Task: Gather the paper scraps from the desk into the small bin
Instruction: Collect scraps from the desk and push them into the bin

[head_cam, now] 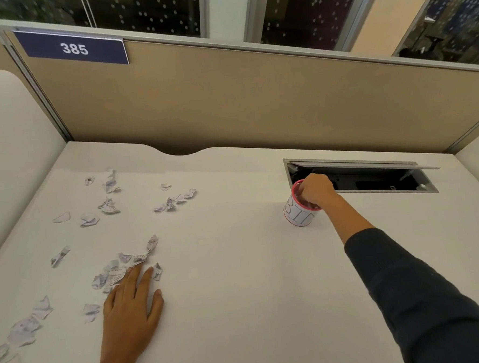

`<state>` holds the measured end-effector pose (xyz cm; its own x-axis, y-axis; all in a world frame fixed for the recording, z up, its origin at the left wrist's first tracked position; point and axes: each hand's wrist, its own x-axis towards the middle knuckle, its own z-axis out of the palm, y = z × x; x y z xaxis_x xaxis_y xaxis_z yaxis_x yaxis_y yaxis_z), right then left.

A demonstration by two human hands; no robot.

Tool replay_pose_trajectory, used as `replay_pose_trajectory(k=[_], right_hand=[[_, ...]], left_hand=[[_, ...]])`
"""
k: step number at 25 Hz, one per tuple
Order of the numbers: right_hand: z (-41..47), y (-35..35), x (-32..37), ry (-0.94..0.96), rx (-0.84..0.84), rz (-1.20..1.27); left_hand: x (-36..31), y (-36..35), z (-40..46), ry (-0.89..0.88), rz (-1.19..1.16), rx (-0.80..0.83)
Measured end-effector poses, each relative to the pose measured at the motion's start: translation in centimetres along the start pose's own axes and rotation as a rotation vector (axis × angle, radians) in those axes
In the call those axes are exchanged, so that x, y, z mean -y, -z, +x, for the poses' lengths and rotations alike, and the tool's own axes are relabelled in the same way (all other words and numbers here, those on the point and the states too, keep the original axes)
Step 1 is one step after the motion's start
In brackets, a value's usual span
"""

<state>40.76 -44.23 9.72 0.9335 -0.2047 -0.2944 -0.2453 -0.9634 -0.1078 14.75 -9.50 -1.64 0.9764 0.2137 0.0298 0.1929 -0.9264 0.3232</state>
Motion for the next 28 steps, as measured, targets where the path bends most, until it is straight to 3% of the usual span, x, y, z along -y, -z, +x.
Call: replay_pose_trajectory(k=[5,8,11,13,22,28], right_hand=[[-0.9,3.6,-1.2,0.111,0.1,0.114],[-2.4,4.5,-2.2,0.159,-0.063,0.185],[-4.6,4.3,-3.1,0.189,-0.297,0.426],[-7.4,2.7,-3.5,0.269,-0.36,0.489],[-20.0,-11.7,-4.3,0.432,0.064,0.631],[-24.7,-15.9,-4.9,0.423,0.188,0.644]], left_hand=[[-0.1,0.2,-0.2,0.0,-0.015,-0.007],[-0.2,0.4,-0.2,0.001,-0.011,0.002],[-0.2,0.4,-0.2,-0.01,0.016,0.036],[-0.2,0.5,-0.4,-0.024,0.052,0.065],[-1.4,2.5,-0.1,-0.011,0.0,0.182],[-2.0,4.9,-3.8,0.002,-0.229,-0.023]])
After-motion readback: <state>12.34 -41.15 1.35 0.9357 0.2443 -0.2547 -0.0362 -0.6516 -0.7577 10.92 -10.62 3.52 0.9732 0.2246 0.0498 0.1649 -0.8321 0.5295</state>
